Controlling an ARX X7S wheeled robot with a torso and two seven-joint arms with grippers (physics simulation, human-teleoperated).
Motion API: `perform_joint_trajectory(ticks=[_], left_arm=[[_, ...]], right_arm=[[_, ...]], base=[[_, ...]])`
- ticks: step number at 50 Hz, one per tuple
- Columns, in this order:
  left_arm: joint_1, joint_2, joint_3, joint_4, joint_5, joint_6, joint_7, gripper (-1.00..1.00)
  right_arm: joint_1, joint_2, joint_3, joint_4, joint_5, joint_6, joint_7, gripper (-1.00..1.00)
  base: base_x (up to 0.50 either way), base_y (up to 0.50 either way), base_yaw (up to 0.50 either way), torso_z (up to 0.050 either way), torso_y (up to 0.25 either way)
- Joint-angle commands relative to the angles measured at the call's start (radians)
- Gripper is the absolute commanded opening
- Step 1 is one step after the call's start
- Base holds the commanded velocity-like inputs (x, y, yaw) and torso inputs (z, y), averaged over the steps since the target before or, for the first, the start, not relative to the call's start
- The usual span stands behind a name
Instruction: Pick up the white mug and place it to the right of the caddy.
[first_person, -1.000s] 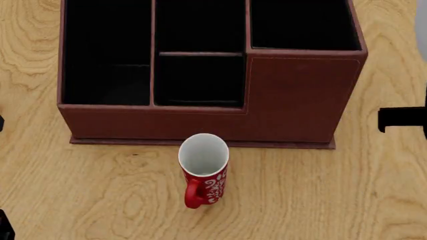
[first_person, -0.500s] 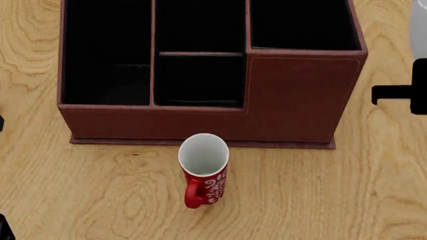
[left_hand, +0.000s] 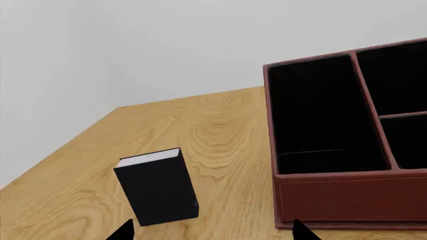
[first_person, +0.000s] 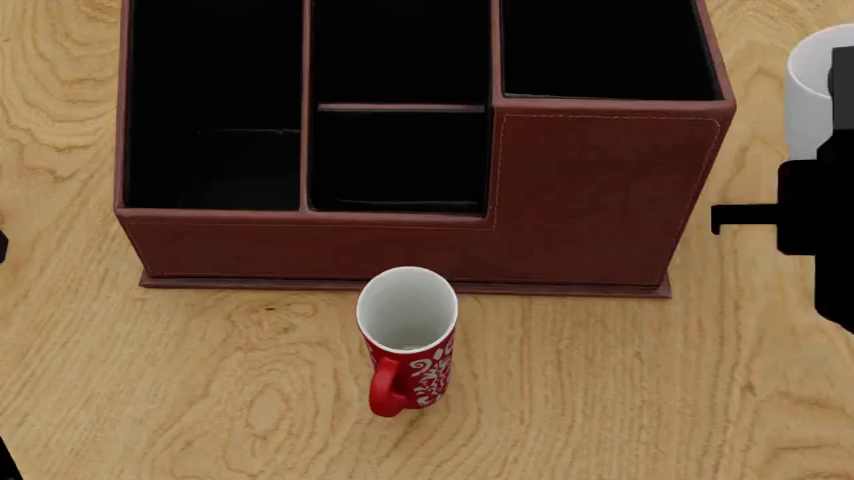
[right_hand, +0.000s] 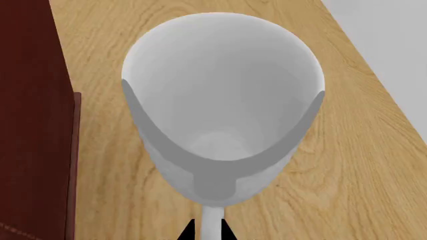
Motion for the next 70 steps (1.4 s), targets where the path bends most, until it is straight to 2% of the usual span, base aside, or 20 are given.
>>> perform_joint_trajectory(ticks=[1, 20, 31, 70], left_arm=[[-0.005, -0.003, 0.003, 0.000, -0.002, -0.004, -0.008, 1.00], [-0.046, -0.020, -0.010, 0.026, -0.046, -0.058, -0.039, 1.00], [-0.040, -0.021, 0.003, 0.022, -0.037, -0.049, -0.041, 1.00], [-0.016, -0.033, 0.008, 0.023, -0.030, -0.022, -0.052, 1.00]], right_arm=[[0.039, -0.074, -0.083, 0.192, -0.132, -0.093, -0.093, -1.00], [0.108, -0.246, -0.147, 0.626, -0.235, -0.322, -0.253, -1.00], [0.122, -0.302, -0.157, 0.753, -0.263, -0.390, -0.303, -1.00], [0.008, -0.318, 0.087, 0.763, -0.473, -0.397, -0.359, -1.00]], base=[[0.00, 0.00, 0.00, 0.000, 0.000], [0.00, 0.00, 0.00, 0.000, 0.001], [0.00, 0.00, 0.00, 0.000, 0.001], [0.00, 0.00, 0.00, 0.000, 0.000]])
